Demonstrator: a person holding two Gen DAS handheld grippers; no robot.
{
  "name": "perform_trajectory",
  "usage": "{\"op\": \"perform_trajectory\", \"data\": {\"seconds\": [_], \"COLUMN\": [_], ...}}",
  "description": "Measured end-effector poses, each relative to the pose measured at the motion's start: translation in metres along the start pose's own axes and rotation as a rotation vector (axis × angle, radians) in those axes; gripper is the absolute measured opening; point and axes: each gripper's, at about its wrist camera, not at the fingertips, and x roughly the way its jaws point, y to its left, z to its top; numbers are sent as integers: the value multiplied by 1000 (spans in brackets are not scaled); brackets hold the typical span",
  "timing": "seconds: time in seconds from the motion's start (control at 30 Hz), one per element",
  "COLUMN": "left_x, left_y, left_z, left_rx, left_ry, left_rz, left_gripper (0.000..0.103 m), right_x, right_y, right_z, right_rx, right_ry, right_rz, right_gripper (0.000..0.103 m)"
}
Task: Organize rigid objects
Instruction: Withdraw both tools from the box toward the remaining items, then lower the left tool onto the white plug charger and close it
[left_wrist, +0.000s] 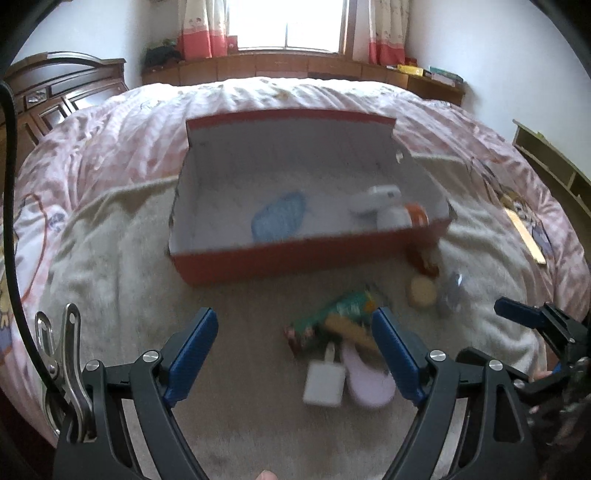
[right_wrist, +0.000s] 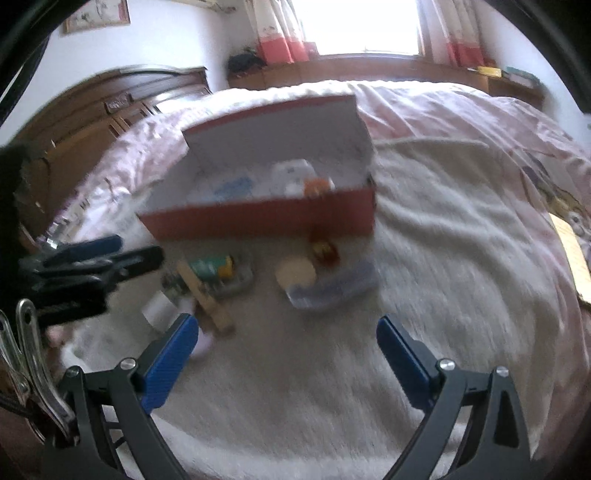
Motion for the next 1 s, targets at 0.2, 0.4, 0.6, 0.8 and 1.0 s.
{"op": "perform_trajectory", "data": {"seconds": [0.2,0.4,0.6,0.8,1.0], "left_x": [4,13,17,14,10], "left_y": [0,0,-2,17,28], "left_z": [-23,-34,-37,-41,-45], "left_rx": [-6,-19,-10,-54,-88], "left_ry": [47,76,72,64,70], "left_rz": [-5,-7,3,54,62], "left_gripper": [87,87,81,81,77], "right_x": [9,17,23,21,20], "right_y": [-2,0,10,8,5], "right_z": [-25,-36,-44,-44,-45], "right_rx": [-14,-18,-83,-66,-59], "right_ry": [55,68,61,50,42], "right_rz": [-36,-60,-127,-105,-91], "right_gripper": [99,100,103,103,103]}}
